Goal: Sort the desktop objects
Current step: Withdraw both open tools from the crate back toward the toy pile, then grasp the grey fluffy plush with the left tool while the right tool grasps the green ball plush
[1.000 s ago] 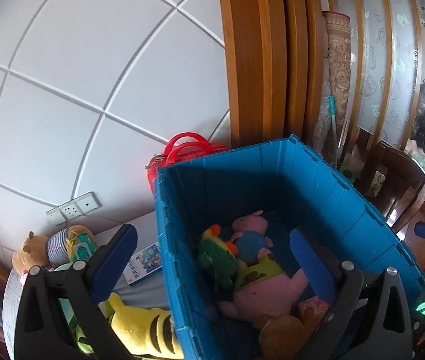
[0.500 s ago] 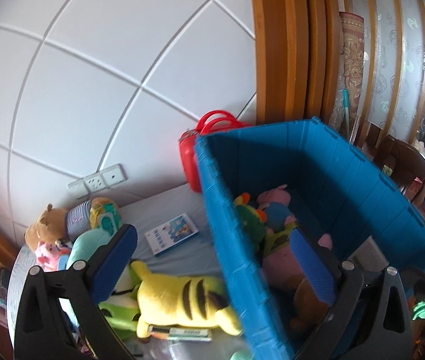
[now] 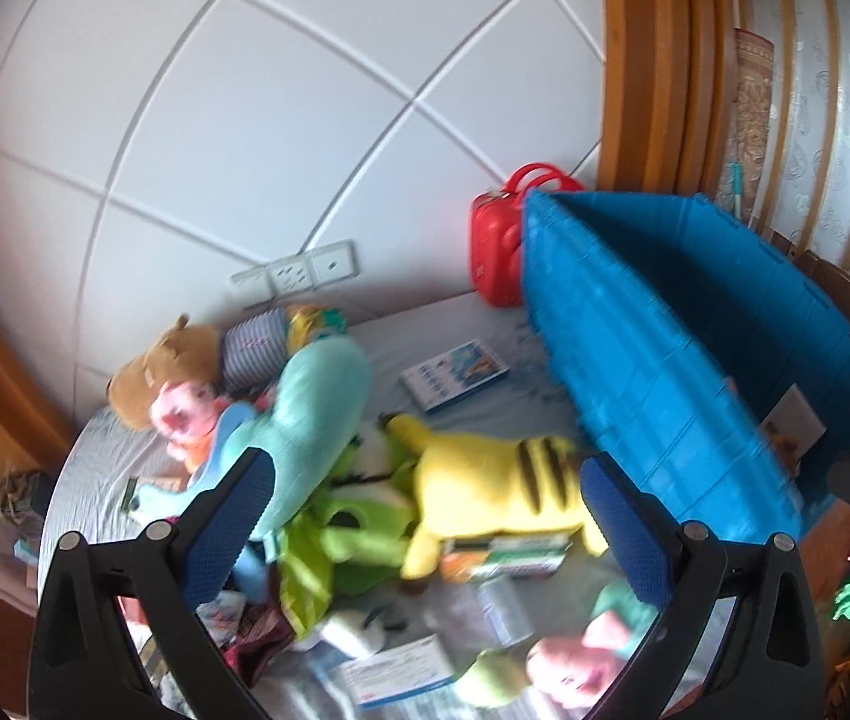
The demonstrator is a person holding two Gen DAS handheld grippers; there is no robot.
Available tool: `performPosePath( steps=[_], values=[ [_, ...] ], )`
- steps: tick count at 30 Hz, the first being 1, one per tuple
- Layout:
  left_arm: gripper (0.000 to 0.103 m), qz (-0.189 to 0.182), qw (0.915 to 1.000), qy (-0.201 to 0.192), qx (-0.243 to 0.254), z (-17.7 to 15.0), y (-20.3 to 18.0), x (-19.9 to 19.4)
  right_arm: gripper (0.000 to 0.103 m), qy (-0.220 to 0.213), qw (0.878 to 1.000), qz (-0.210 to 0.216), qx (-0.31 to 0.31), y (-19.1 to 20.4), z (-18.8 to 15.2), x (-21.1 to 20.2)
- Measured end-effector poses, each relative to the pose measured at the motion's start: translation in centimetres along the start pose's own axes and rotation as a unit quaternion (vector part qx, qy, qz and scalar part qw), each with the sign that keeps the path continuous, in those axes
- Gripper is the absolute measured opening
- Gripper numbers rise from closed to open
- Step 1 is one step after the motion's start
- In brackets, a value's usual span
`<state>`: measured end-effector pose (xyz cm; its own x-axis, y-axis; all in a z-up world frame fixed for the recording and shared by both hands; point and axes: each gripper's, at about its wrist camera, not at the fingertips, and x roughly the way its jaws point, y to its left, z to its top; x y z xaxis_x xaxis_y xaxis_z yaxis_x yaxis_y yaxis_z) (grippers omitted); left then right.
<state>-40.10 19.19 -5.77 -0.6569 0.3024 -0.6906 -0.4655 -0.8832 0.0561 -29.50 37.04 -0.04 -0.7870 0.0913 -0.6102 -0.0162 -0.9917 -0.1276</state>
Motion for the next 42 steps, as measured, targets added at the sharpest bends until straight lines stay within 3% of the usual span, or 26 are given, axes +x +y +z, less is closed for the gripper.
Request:
performPosePath(
  steps=[9, 18, 28, 36, 42],
  values=[
    [0.103, 0.011, 0.9994, 0.025, -0.021, -7.2, 8.7, -0.5, 0.102, 0.031, 0.999, 0.022, -0.002, 9.6, -1.2, 2.5],
    [0.103, 0.024, 0.9968, 0.059, -0.048, -14.1, 13.8, 0.6, 0.102, 0.074, 0.996, 0.044, -0.006, 15.5, -4.8, 5.6],
    [0.103, 0.049, 0.9841, 0.142, -0.096, -23.6, 18.0, 4.0, 0.102, 0.142, 0.988, 0.065, -0.015, 17.9, -10.7, 10.9],
    [0.103, 0.082, 0.9732, 0.162, -0.141, -29.6, 22.0, 5.7, 0.102, 0.188, 0.979, 0.08, -0.023, 20.1, -15.1, 14.6],
    [0.103, 0.101, 0.9647, 0.191, -0.151, -32.7, 24.3, 9.1, 0.102, 0.213, 0.973, 0.08, -0.029, 21.2, -16.5, 15.4]
  ],
)
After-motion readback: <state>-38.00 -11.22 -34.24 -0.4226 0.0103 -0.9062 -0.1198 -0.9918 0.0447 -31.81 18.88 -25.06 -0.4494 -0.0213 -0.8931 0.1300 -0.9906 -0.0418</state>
